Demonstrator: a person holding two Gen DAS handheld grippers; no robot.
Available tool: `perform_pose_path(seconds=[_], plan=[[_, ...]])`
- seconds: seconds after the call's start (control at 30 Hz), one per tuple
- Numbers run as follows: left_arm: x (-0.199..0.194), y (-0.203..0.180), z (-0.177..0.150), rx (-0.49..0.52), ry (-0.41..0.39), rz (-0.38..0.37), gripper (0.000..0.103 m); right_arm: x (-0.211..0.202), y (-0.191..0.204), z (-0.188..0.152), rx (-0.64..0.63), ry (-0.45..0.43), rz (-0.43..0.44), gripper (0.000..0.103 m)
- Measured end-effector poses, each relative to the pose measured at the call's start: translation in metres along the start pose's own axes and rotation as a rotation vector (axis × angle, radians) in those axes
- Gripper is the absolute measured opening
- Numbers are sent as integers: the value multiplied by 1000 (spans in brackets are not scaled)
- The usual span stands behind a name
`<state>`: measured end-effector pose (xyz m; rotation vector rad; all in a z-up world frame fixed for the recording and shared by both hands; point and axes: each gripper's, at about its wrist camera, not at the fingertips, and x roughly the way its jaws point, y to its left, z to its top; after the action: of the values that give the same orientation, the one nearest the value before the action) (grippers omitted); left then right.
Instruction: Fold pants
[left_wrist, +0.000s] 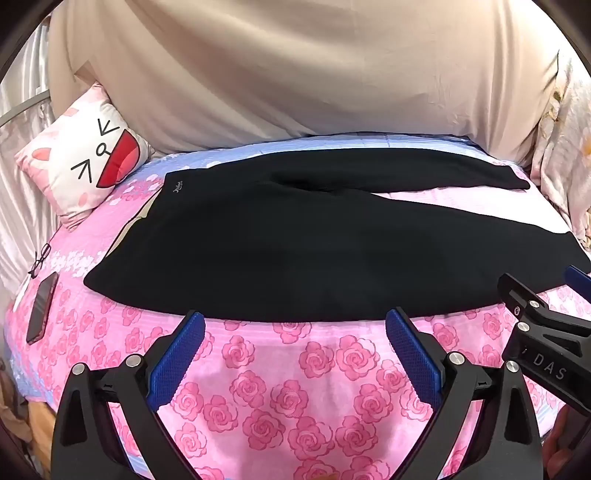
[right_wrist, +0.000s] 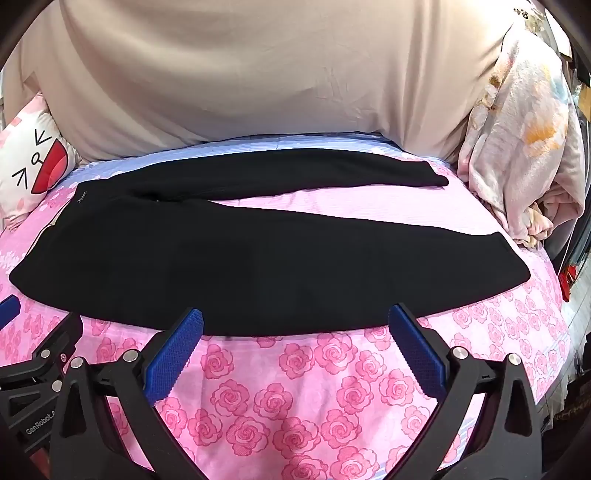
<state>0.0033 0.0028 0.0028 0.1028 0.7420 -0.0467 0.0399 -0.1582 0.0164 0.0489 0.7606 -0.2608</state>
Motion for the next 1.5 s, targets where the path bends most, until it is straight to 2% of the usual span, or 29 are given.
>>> perform_pose_path(seconds=[1.5], plan=[[3,-12,-2,27,14,14,97,3,-5,-3,17,-1,7,98]])
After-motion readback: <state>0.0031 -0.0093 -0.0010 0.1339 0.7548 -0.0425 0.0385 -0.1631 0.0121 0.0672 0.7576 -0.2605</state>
